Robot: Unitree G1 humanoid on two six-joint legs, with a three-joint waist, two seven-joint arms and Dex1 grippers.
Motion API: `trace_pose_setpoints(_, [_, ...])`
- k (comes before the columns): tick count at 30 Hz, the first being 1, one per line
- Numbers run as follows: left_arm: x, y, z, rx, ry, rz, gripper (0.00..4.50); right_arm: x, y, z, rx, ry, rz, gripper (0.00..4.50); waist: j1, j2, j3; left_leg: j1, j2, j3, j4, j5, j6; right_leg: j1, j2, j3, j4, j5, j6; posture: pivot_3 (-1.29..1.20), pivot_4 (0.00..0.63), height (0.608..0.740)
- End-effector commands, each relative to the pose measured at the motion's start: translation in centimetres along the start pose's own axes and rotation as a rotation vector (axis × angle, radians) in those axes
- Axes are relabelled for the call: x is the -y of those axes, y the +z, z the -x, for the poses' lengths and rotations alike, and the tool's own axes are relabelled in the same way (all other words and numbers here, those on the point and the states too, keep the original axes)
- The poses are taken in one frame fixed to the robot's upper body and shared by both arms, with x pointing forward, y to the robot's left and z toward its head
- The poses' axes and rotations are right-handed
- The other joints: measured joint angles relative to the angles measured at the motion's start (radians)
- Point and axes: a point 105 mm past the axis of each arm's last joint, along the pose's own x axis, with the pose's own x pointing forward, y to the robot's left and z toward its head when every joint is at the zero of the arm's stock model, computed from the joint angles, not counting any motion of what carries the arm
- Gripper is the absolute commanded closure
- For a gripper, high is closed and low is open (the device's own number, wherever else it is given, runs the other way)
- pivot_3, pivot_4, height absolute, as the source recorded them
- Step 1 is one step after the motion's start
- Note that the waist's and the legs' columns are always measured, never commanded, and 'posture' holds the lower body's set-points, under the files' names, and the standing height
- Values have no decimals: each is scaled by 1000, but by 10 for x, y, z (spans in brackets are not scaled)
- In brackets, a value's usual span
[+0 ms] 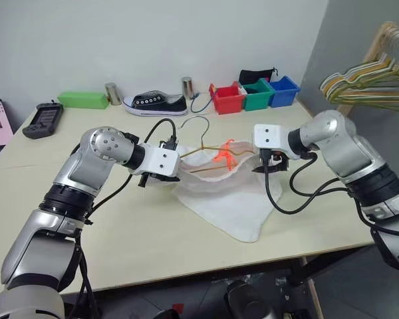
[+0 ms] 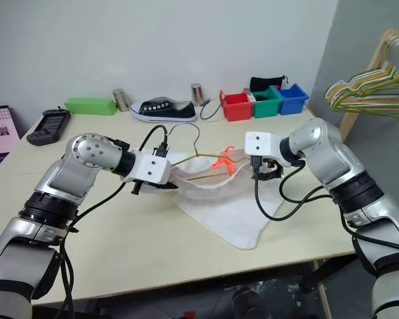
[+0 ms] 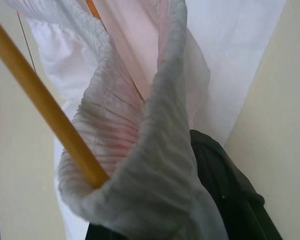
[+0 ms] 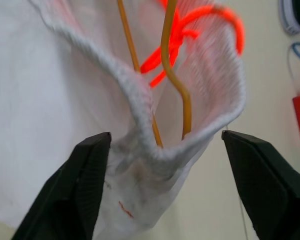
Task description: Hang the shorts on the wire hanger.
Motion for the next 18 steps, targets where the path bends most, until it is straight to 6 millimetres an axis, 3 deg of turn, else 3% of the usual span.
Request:
trace_pose_setpoints(1, [-10,13,12,29,48,-50,3363,7,6,-6,4,-6,52,163,-4,0,0,0,0,0,0,0,0,0,0,0,0,0,0,-269,25,740])
trace_pose_setpoints(8, [-8,19,14,38,43,-66,3363,12,3,-20,-16,1,113,163,3,0,0,1,-1,-1,1,0,0,2,0,-1,0,1,-1,-251,14,740])
trace_pose_setpoints(11, [-8,17,15,26,43,-76,3363,11,6,-21,-7,14,149,580,3,0,0,1,-1,-2,1,0,0,2,0,-1,0,1,-1,-243,10,740])
trace_pose_setpoints(18, [-11,16,13,10,48,-107,3363,10,8,-21,-11,10,217,2438,3,0,0,1,-1,-3,1,1,-1,2,0,-2,0,1,-1,-248,2,740])
